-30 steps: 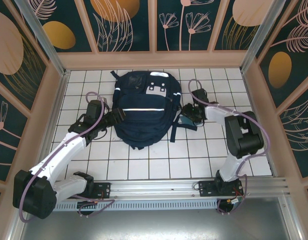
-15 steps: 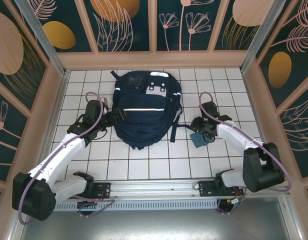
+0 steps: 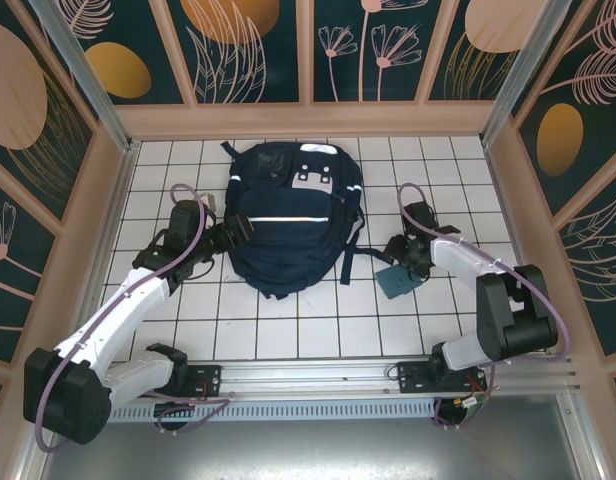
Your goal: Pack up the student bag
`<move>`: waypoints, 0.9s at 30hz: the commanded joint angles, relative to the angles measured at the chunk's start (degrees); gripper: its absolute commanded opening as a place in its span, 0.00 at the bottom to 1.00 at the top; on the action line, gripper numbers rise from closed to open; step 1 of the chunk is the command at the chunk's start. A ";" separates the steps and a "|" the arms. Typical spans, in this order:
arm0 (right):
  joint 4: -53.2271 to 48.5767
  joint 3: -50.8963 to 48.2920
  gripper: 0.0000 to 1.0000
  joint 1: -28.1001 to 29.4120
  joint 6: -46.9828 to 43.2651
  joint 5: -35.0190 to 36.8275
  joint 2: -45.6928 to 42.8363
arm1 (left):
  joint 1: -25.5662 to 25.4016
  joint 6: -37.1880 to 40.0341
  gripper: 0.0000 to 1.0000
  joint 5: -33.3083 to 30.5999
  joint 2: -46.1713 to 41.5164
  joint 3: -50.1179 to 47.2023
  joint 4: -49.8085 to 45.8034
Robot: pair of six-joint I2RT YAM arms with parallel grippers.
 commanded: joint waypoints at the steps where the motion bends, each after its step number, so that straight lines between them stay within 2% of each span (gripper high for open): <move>1: 2.91 -1.77 0.67 3.12 -2.31 -8.69 -0.92 | -0.06 0.74 0.87 1.46 -0.37 0.09 1.87; 5: 7.44 -1.62 0.62 7.41 -4.22 -15.52 1.50 | -0.06 0.57 0.88 2.25 -0.71 -0.22 2.83; 8: 8.04 0.57 0.58 11.29 -5.02 -17.54 3.37 | -0.14 0.39 0.88 3.16 -0.73 -0.26 2.96; 10: 5.59 2.35 0.58 12.72 -3.79 -13.92 2.70 | -0.17 0.07 0.88 3.55 -0.80 -0.47 2.98; 12: 1.39 3.62 0.58 12.88 -1.57 -7.36 -0.35 | -0.23 -0.25 0.88 4.22 -1.07 -0.87 3.26; 14: -3.24 4.37 0.61 12.86 0.40 -0.70 -4.61 | -0.23 -0.60 0.88 4.66 -1.33 -1.18 3.71; 17: -10.15 3.54 0.66 12.69 2.39 5.44 -9.35 | -0.64 -1.47 0.89 5.39 -1.42 -1.70 4.48; 20: -14.24 0.61 0.69 12.44 5.22 5.95 -11.40 | -1.80 -2.74 0.89 5.99 -1.14 -1.89 5.73; 23: -14.04 -2.98 0.69 12.34 6.22 2.43 -11.49 | -4.25 -4.59 0.89 7.07 -0.90 -1.42 7.48; 27: -10.00 -6.65 0.64 12.24 6.09 -1.77 -11.12 | -9.45 -7.54 0.87 7.03 0.80 0.39 9.35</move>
